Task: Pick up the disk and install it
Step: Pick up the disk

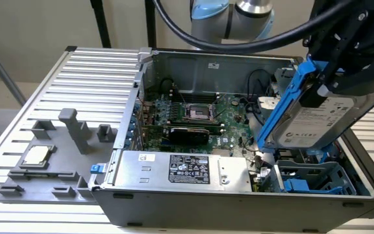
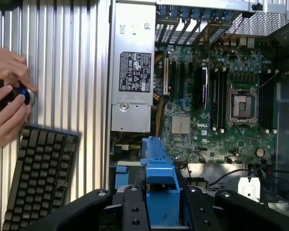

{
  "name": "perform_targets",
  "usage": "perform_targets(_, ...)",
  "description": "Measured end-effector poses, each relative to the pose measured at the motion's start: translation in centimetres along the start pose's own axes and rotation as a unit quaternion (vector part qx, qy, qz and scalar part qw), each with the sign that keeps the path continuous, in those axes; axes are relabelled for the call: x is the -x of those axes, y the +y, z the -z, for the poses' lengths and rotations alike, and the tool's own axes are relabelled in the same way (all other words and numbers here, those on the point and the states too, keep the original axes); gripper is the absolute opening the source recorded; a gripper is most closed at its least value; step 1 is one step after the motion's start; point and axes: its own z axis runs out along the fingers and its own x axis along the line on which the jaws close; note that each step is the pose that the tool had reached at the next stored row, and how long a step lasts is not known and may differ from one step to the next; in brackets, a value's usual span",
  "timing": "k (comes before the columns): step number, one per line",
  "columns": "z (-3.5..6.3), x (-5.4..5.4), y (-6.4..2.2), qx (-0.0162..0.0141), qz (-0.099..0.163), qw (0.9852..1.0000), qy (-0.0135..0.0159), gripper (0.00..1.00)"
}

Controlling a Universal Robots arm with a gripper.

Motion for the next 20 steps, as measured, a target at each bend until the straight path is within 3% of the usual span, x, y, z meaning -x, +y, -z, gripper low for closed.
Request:
perform_targets(12, 0.44, -0.8, -5.28, 0.0007, 0.0, 1.0, 0.0, 0.33)
perform_targets(20, 0.46, -0.8, -5.52, 0.0008, 0.0, 1.0, 0.0, 0.33)
